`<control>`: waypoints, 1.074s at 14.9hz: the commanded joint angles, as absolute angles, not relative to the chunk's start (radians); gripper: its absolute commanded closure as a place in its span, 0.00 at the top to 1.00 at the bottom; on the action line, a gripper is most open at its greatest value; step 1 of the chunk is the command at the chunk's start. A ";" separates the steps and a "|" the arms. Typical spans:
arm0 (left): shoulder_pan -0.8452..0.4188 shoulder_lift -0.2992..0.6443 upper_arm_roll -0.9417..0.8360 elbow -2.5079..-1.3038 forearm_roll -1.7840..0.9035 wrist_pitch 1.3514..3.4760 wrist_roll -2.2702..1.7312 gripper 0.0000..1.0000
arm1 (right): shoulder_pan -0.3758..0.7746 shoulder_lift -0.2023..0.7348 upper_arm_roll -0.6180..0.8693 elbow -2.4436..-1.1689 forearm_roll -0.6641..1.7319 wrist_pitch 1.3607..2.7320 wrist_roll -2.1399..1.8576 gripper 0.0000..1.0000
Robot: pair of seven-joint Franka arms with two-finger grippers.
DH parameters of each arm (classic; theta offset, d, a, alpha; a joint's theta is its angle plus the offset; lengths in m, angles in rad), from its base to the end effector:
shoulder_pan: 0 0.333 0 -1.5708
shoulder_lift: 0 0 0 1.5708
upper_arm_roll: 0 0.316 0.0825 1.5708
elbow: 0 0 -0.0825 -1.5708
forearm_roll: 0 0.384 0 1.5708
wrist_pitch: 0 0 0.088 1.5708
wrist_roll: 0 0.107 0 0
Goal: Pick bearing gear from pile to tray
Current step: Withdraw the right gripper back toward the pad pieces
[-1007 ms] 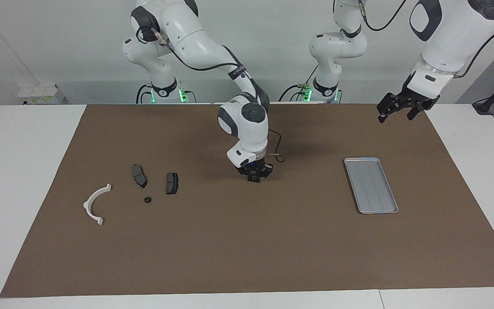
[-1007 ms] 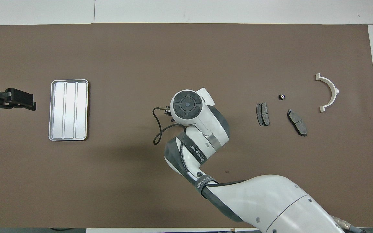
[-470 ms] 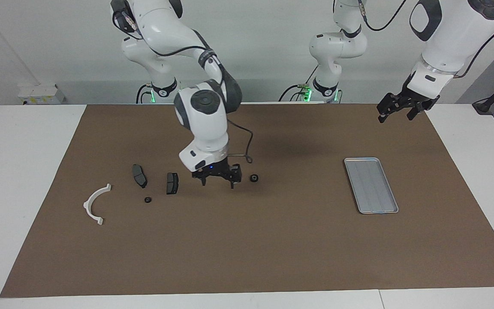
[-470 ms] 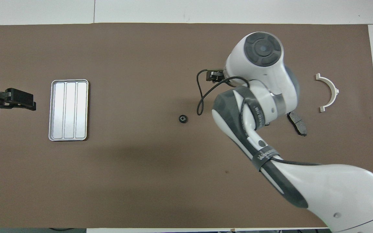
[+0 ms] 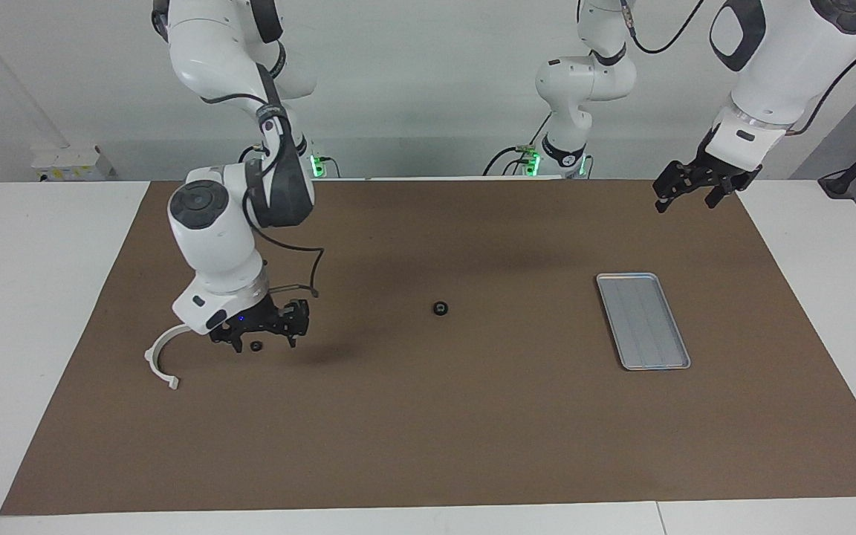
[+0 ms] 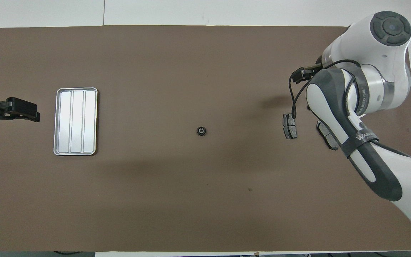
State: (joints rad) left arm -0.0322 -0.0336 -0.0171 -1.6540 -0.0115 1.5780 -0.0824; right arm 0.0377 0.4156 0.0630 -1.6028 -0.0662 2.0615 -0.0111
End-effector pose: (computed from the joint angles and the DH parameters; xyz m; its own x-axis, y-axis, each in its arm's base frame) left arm 0.5421 -0.0281 0.6043 0.9985 0.0333 -0.0431 0.0336 -0.9994 0.0074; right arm 0.6749 0.0595 0.3944 0.9898 0.1360 0.0433 0.1346 -0.9903 0.0347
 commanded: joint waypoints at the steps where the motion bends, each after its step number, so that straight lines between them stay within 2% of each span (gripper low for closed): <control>1: -0.029 -0.044 -0.018 -1.661 0.000 1.578 -0.080 1.00 | 0.015 0.341 0.077 -1.788 -0.061 2.158 -0.057 1.00; 3: -0.029 -0.044 -0.018 -1.661 0.000 1.578 -0.080 1.00 | 0.002 0.325 0.077 -1.859 -0.063 2.209 -0.072 1.00; 12: -0.037 -0.044 -0.018 -1.667 0.003 1.597 -0.130 1.00 | -0.026 0.339 0.077 -1.914 -0.063 2.279 -0.109 0.99; 16: -0.063 -0.077 -0.025 -1.753 0.000 1.679 -0.189 1.00 | -0.025 0.344 0.077 -1.927 -0.063 2.305 -0.104 0.97</control>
